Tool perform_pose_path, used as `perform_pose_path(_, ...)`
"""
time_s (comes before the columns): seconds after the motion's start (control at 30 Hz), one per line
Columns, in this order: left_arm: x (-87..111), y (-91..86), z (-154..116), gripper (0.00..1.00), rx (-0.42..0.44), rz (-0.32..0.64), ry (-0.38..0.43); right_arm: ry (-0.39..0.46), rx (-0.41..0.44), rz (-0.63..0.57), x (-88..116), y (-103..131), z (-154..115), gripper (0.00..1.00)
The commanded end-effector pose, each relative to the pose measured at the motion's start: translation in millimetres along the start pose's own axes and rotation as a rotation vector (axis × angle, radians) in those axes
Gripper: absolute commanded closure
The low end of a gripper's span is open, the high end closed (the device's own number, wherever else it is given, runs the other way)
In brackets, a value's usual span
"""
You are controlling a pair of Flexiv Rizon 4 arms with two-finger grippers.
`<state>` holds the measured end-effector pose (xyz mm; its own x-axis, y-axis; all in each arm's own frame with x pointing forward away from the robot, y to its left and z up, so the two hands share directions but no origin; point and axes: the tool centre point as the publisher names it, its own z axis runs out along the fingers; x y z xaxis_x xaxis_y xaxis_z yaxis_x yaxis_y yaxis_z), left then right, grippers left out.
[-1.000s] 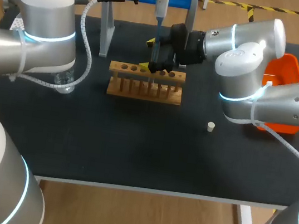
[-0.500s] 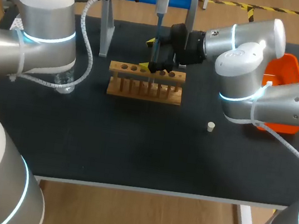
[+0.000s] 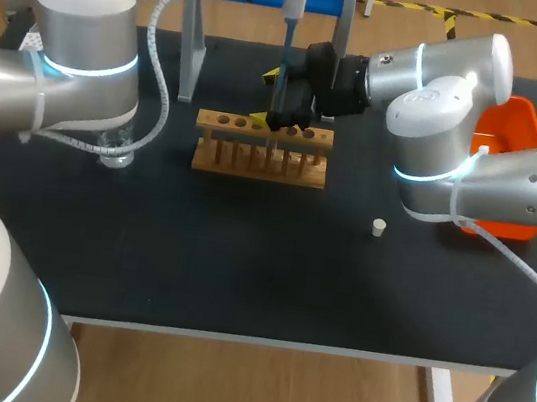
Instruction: Invert the test tube, pick up the pipette, mount the tip to pipette, aspirate from beaker and dispense into the tube, eject the tip, return the pipette, and cap with the stopper.
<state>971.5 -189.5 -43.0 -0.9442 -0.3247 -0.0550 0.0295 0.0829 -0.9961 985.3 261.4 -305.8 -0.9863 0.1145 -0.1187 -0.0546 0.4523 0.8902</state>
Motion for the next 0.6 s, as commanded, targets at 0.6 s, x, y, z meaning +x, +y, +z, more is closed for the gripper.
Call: perform_pose_path(0.6, 10.5, -26.4, 0, 1.00, -0.022, 0.048, -0.015, 0.002, 0.003, 0.000, 0, 0, 0, 0.00)
